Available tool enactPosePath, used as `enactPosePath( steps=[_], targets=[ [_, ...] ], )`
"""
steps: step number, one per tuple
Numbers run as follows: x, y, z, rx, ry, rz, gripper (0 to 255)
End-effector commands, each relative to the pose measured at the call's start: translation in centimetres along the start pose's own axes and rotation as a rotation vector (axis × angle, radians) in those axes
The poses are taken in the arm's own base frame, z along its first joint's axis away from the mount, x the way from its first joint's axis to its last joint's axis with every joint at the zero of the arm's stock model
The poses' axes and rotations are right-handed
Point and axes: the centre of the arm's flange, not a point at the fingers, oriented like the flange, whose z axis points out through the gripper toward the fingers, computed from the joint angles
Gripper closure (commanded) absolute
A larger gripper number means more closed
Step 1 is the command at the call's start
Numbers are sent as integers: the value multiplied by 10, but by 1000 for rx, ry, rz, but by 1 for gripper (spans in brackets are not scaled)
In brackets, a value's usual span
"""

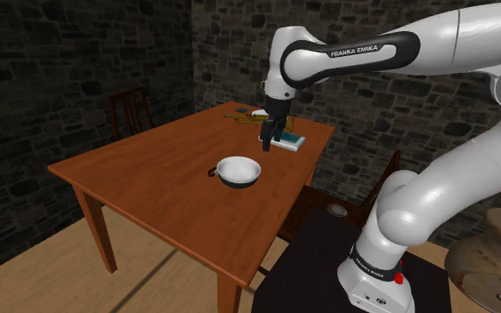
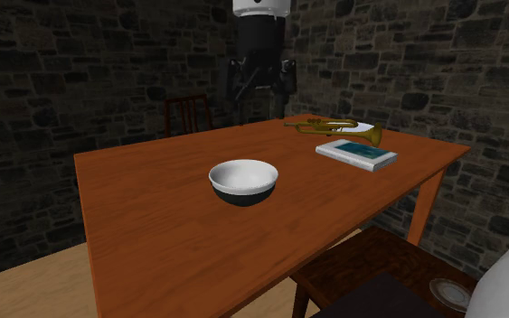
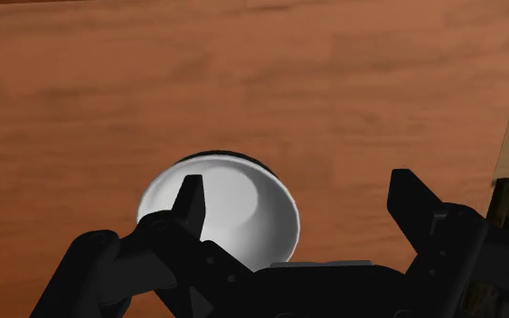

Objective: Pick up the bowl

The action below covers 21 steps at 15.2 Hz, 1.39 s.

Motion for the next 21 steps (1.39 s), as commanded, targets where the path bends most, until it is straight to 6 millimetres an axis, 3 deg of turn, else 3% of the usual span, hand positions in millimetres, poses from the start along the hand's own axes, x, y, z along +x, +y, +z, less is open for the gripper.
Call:
enactPosePath(
  steps=[1,13,21],
  targets=[
    [20,-3,18,-4,-3,-18,0],
    [142,-27,122,-25,-28,-123,0],
    [147,-28,163,-26,-29,-127,0]
  ],
)
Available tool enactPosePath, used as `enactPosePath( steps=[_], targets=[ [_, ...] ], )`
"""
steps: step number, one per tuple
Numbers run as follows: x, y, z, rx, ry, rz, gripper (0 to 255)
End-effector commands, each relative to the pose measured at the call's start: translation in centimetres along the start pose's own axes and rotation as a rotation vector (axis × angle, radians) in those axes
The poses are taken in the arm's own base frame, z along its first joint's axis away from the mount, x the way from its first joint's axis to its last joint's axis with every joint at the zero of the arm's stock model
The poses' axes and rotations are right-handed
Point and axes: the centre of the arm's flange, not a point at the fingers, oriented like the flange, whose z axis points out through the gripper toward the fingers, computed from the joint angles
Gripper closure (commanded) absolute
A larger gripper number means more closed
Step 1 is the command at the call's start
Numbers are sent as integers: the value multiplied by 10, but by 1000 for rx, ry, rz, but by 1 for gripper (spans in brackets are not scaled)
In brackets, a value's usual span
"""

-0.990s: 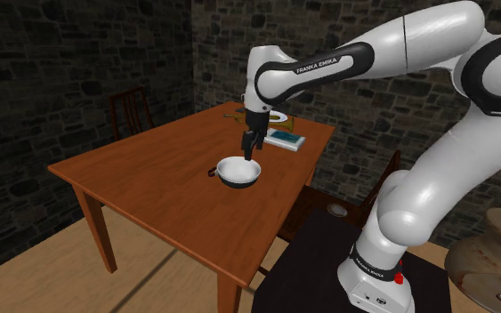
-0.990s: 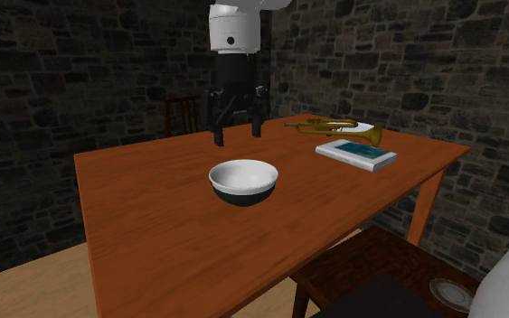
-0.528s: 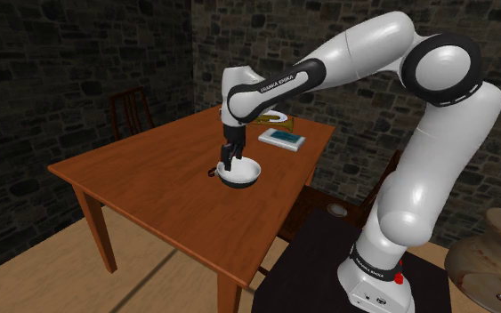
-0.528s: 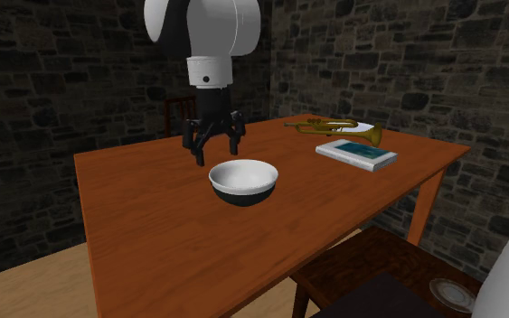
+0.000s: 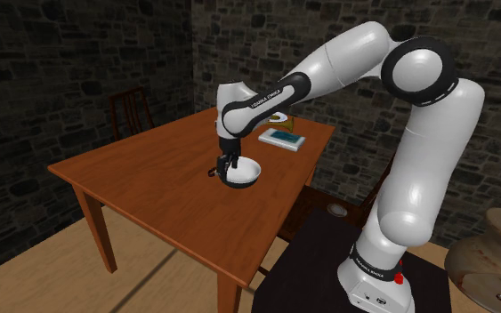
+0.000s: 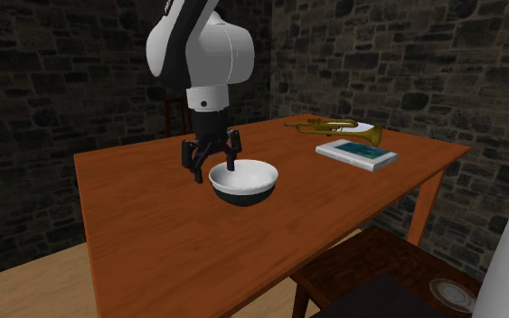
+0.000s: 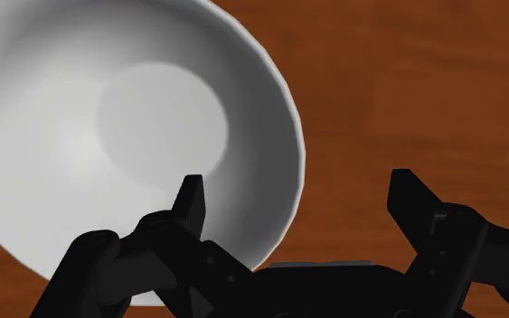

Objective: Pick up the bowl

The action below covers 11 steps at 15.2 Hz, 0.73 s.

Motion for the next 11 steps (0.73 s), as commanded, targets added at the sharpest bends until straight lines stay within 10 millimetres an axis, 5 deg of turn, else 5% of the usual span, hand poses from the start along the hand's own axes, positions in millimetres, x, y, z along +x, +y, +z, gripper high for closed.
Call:
enactPosePath(
  steps=[1,2,3,11],
  targets=[
    [1,-1,8,0,0,0,0],
    [1,-1,8,0,0,0,0],
    [1,-1,9,0,0,0,255],
    [1,-1,9,0,0,0,255]
  ],
)
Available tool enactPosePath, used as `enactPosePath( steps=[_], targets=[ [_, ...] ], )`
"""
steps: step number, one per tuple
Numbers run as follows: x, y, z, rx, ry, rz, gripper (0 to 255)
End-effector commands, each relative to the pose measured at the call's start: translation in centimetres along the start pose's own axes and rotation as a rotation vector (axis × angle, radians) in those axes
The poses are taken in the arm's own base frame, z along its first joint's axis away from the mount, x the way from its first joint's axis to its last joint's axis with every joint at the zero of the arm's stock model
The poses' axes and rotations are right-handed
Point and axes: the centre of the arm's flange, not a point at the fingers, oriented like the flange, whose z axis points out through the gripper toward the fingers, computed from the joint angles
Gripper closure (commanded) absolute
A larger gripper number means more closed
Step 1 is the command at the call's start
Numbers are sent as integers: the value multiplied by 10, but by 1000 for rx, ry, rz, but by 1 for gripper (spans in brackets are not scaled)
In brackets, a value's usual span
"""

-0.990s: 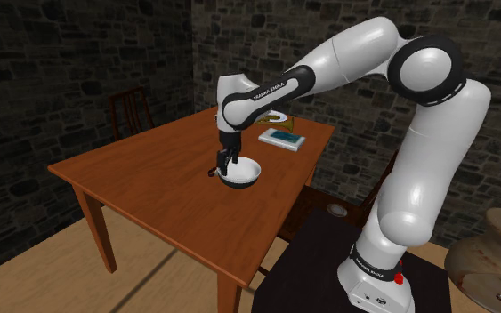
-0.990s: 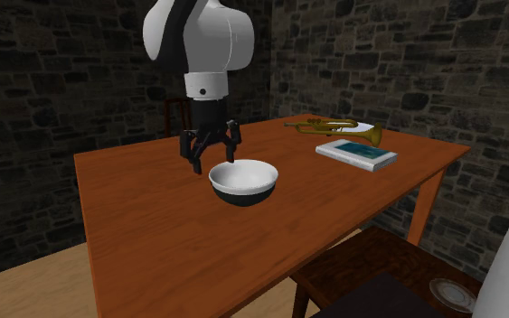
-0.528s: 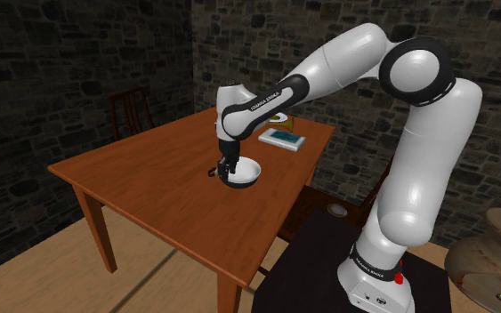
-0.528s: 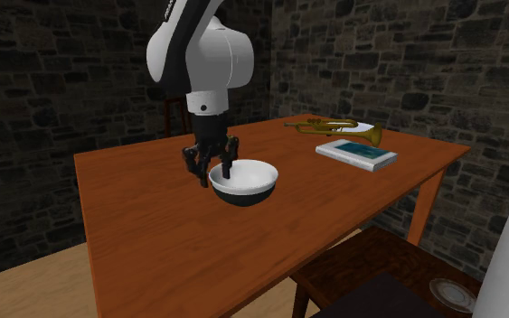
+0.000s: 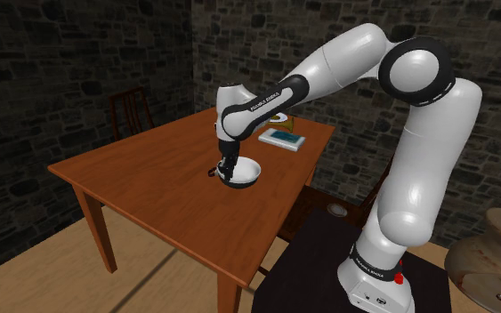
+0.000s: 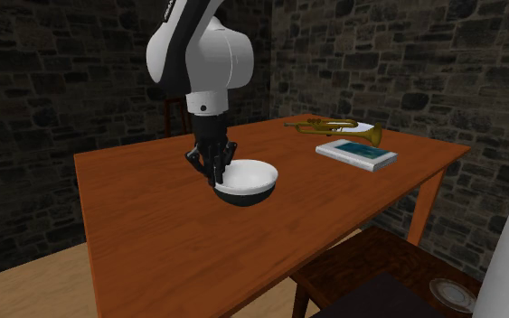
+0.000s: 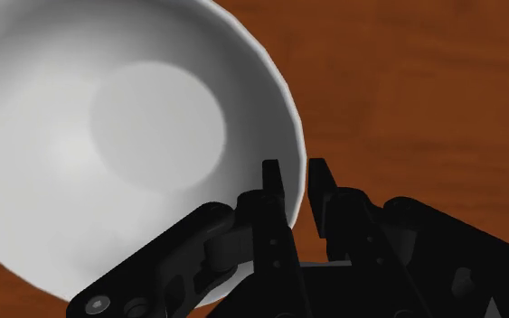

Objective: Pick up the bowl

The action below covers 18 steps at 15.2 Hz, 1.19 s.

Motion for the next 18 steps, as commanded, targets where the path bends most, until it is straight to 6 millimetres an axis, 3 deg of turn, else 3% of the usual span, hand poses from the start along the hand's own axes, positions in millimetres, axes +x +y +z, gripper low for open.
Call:
enactPosePath(
  steps=[1,16,18],
  targets=[
    [0,0,0,0,-1,0,255],
    [-2,2,-80,0,-1,0,255],
    [-2,2,-80,0,-1,0,255]
  ],
)
